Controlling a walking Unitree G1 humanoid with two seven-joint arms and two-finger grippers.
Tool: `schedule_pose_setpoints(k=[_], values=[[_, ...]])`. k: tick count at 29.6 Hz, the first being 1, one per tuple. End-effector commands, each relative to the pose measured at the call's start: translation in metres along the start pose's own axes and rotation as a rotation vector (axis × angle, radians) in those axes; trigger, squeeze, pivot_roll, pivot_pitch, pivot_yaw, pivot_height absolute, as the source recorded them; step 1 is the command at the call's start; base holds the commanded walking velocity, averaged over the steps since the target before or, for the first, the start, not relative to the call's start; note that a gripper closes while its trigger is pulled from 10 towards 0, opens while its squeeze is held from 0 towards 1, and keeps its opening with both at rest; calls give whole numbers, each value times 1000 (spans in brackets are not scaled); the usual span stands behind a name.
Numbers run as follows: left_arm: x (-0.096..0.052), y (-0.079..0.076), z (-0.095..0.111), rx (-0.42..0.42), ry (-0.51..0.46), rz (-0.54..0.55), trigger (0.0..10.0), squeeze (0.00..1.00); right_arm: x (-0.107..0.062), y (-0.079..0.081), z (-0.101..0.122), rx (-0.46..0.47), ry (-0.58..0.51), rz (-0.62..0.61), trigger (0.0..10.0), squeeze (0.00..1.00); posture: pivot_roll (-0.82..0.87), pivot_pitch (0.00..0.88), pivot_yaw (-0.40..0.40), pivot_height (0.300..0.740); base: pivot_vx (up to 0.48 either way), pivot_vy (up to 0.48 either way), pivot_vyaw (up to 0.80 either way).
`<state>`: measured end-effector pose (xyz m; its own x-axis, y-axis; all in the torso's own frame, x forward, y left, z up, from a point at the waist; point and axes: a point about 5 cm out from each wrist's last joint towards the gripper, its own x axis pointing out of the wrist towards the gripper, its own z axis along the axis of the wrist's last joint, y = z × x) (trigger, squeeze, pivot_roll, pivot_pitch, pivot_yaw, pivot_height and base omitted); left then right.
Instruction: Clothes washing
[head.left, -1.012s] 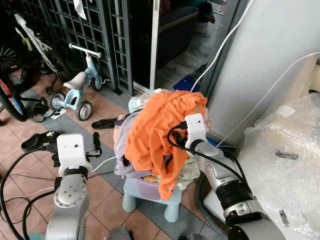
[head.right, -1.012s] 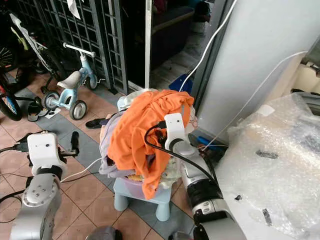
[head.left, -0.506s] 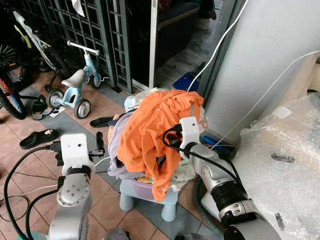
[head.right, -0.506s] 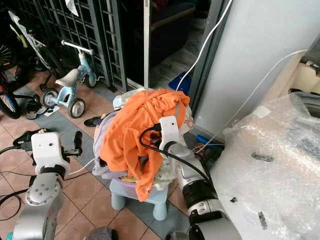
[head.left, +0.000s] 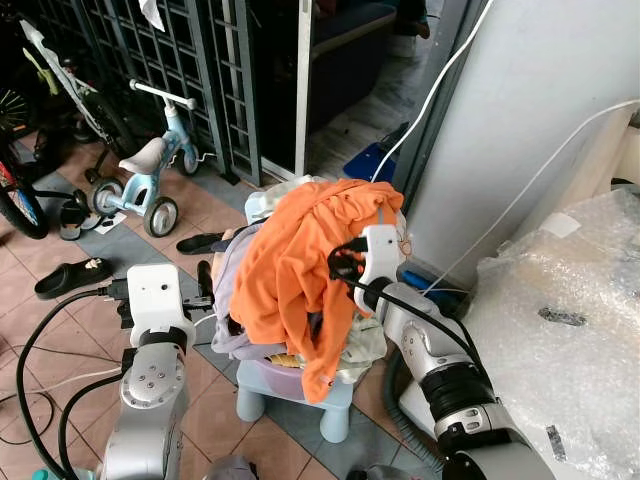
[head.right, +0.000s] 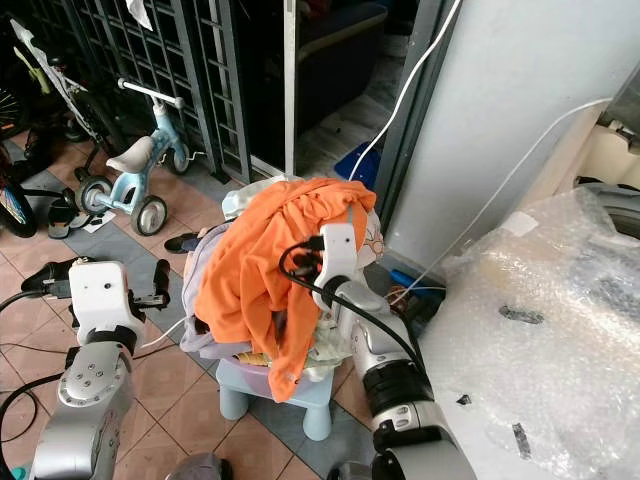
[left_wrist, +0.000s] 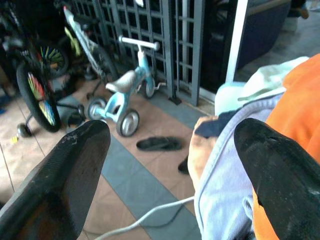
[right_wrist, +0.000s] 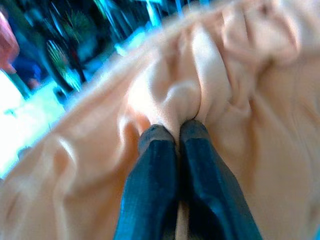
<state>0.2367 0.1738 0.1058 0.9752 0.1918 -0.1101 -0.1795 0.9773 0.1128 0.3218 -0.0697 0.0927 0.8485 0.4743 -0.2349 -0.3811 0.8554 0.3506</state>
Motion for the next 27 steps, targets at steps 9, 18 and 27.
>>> schedule_pose_setpoints(k=[9,18,27], values=[[14,-10,8,28,-53,-36,10000,0,-44,22,69,55,-328,203,0,0,-12,0,-3,740,0,0,0],[23,-17,9,21,-82,-62,10000,0,-81,-4,114,-147,-517,-50,10000,0,-57,0,20,740,0,0,-178],[28,-23,9,13,-101,-74,10000,0,-87,-24,130,-226,-580,-238,10000,0,-65,0,20,740,0,-266,-800]])
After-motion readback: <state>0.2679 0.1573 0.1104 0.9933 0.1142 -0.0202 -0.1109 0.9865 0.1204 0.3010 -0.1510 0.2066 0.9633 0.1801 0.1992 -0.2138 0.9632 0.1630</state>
